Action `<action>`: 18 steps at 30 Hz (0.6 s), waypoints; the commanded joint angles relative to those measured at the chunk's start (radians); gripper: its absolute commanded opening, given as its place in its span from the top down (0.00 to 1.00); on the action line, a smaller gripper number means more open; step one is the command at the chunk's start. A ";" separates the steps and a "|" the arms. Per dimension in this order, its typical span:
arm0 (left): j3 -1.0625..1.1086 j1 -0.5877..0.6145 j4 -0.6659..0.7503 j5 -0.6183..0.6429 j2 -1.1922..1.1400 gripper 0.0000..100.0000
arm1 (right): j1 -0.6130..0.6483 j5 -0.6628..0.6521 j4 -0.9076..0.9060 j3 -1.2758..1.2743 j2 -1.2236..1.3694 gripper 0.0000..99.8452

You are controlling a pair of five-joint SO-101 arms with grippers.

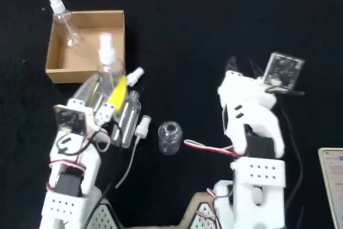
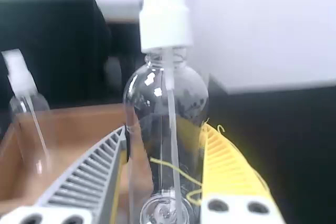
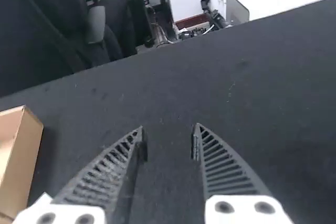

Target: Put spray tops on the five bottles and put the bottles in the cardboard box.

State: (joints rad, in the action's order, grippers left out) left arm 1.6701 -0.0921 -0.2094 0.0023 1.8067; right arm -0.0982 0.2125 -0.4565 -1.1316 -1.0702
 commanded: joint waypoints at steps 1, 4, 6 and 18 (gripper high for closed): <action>0.028 0.016 0.015 0.006 0.009 0.88 | -0.023 0.018 0.037 -0.001 -0.021 0.86; 0.025 0.022 0.014 0.006 0.018 0.88 | -0.023 0.018 0.037 -0.002 -0.019 0.86; 0.025 0.061 0.014 0.006 0.020 0.88 | -0.021 0.018 0.037 -0.004 -0.019 0.86; -0.005 0.647 0.008 0.158 0.018 0.88 | -0.015 0.025 0.037 -0.035 -0.018 0.86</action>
State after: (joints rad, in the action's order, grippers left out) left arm 1.6778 0.3314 -0.2002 0.1312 1.8082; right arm -0.1074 0.2263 -0.4473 -1.1730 -1.0702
